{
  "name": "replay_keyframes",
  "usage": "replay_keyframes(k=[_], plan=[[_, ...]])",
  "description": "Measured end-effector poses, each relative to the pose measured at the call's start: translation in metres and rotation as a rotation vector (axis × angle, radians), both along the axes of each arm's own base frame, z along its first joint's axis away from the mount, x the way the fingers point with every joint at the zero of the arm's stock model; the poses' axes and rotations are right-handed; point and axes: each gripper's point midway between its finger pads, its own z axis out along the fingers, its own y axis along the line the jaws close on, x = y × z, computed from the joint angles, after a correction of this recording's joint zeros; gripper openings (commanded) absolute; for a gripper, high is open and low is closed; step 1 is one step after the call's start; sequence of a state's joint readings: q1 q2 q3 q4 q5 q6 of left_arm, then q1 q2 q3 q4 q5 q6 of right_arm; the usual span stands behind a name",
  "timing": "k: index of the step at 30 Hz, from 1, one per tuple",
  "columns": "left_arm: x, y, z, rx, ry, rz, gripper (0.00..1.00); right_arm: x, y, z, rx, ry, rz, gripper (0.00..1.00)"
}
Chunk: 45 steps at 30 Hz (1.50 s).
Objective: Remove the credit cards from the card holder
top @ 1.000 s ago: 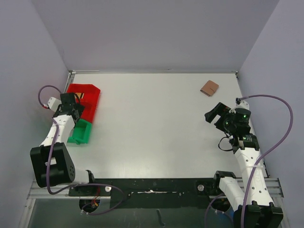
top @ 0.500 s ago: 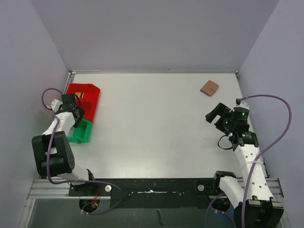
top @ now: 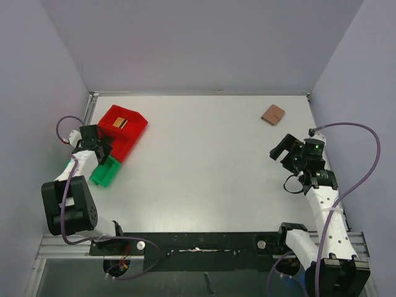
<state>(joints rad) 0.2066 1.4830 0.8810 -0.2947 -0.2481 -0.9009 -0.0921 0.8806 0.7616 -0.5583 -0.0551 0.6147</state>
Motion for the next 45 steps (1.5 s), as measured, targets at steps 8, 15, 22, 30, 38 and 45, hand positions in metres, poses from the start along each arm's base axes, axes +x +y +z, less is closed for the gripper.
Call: replay_keyframes(k=[8,15,22,30,38,45], plan=[[-0.007,-0.022,0.0,-0.017,-0.006,-0.096,0.25,-0.004,-0.003,-0.005,-0.01,0.027,-0.015,0.98],[-0.002,-0.074,0.0,-0.007,-0.002,-0.277,0.24,-0.005,-0.005,-0.006,-0.017,0.033,-0.024,0.98],[0.0,-0.127,0.001,0.001,-0.007,-0.453,0.24,-0.007,-0.009,-0.012,-0.031,0.061,-0.039,0.98],[0.004,-0.191,0.002,0.031,-0.014,-0.648,0.24,-0.01,-0.015,-0.016,-0.057,0.086,-0.059,0.98],[0.002,-0.265,0.003,0.068,-0.037,-0.869,0.25,-0.014,-0.022,-0.014,-0.1,0.104,-0.072,0.98],[0.004,-0.296,0.003,0.074,-0.054,-0.938,0.27,-0.017,-0.027,-0.015,-0.122,0.118,-0.091,0.98]])
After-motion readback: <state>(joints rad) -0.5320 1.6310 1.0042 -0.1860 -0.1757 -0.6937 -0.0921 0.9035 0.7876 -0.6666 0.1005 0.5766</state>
